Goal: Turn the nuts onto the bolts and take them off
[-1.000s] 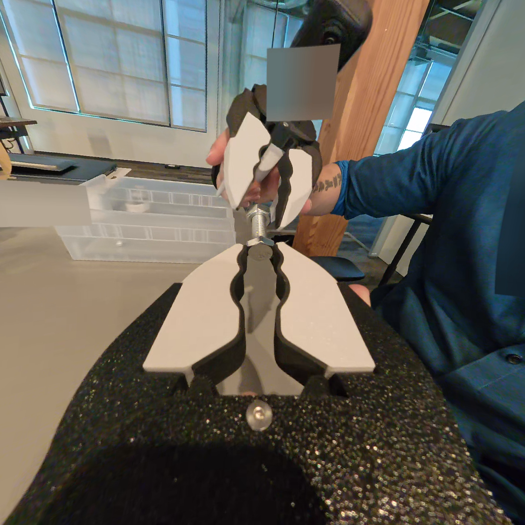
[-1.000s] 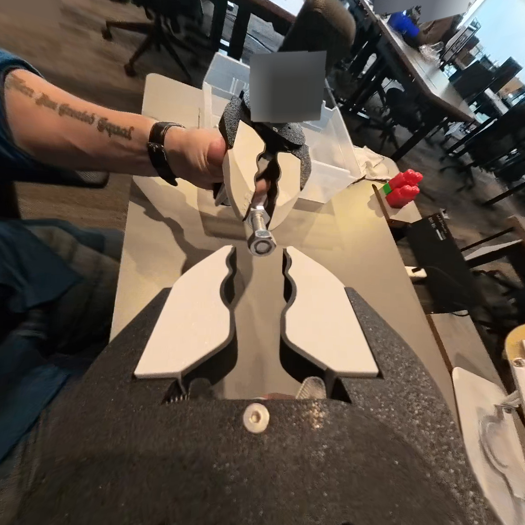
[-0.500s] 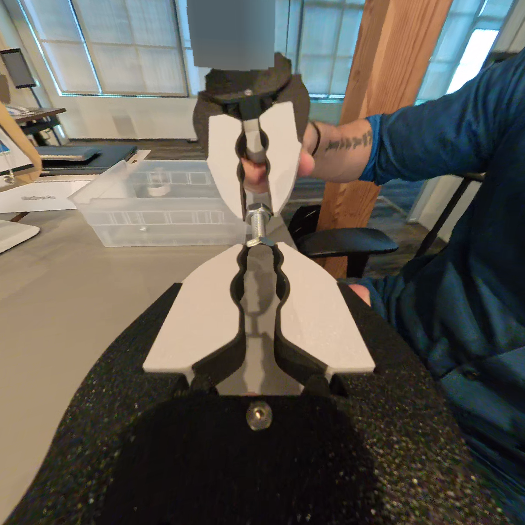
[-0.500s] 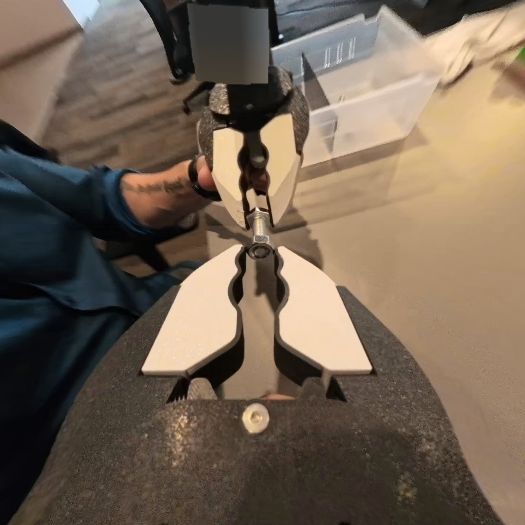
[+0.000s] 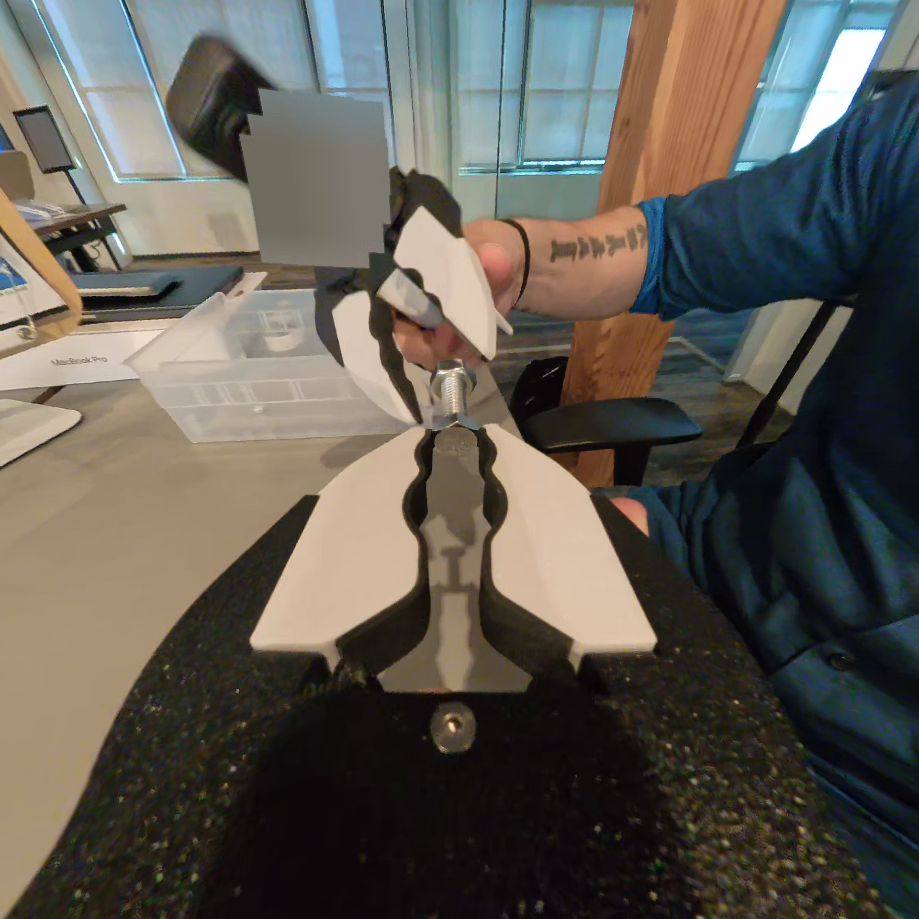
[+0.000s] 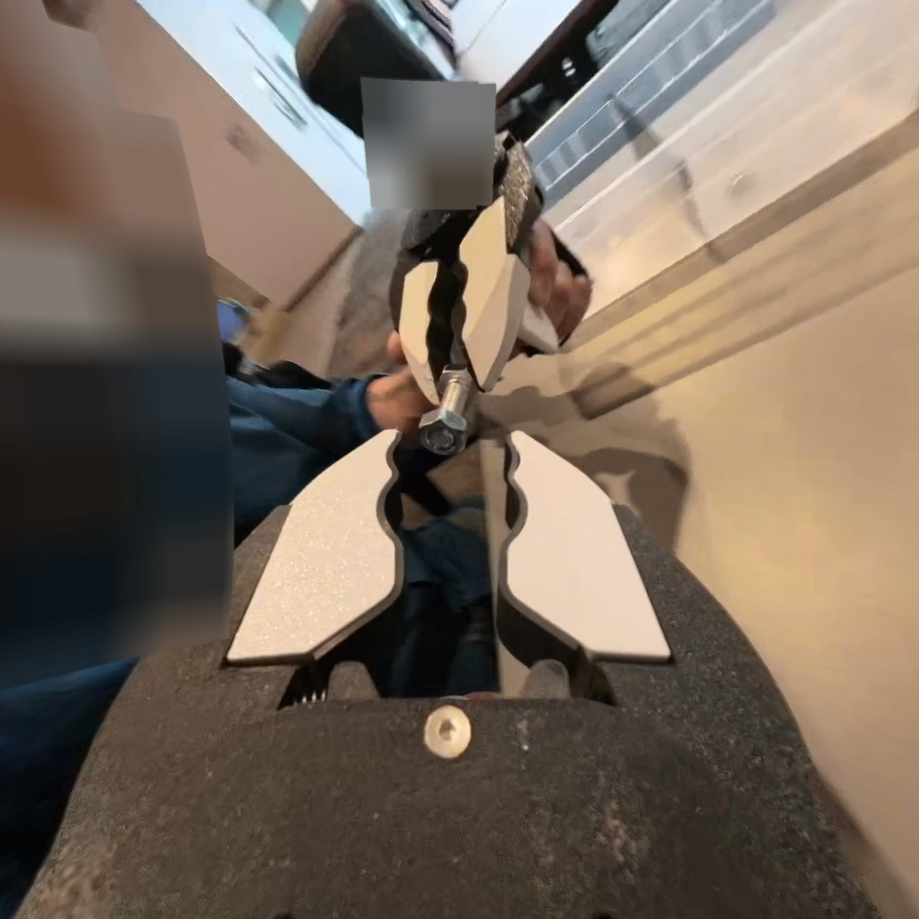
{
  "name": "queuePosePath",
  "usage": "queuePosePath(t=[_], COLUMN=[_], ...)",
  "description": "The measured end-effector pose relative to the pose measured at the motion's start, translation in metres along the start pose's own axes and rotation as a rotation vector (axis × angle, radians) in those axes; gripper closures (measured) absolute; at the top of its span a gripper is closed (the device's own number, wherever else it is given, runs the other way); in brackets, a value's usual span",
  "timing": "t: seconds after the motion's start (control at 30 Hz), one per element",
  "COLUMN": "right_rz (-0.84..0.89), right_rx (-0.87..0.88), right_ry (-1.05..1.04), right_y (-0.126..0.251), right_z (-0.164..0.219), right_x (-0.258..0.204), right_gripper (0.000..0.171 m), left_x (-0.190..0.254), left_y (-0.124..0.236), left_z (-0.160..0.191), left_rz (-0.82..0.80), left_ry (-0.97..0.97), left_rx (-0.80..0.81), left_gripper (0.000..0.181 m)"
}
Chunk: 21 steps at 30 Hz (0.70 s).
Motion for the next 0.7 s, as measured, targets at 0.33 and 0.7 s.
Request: queuePosePath(t=[0.33,0.7], right_rz=[0.561,0.578], right_rx=[-0.186,-0.258], right_ry=[1.008,1.113], right_y=[-0.01,-0.024], right_z=[-0.005,0.0], right_x=[-0.052,-0.057], right_gripper=[0.136,0.152], left_x=[-0.01,-0.008], left_y=[0.005,0.001], left_z=[0.003,0.005], left_rz=[0.124,0.161], left_ry=[0.151,0.17], left_rx=[0.102,0.093], left_gripper=[0.165,0.165])
Point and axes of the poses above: each gripper's, where its closed fingertips meet, y back along the fingers, z out of its underside, x = y × z across the jaws, the point moved 9 cm from there along y, back along the fingers, and after that the axes turned 7 degrees about y, right-handed, at the moved point
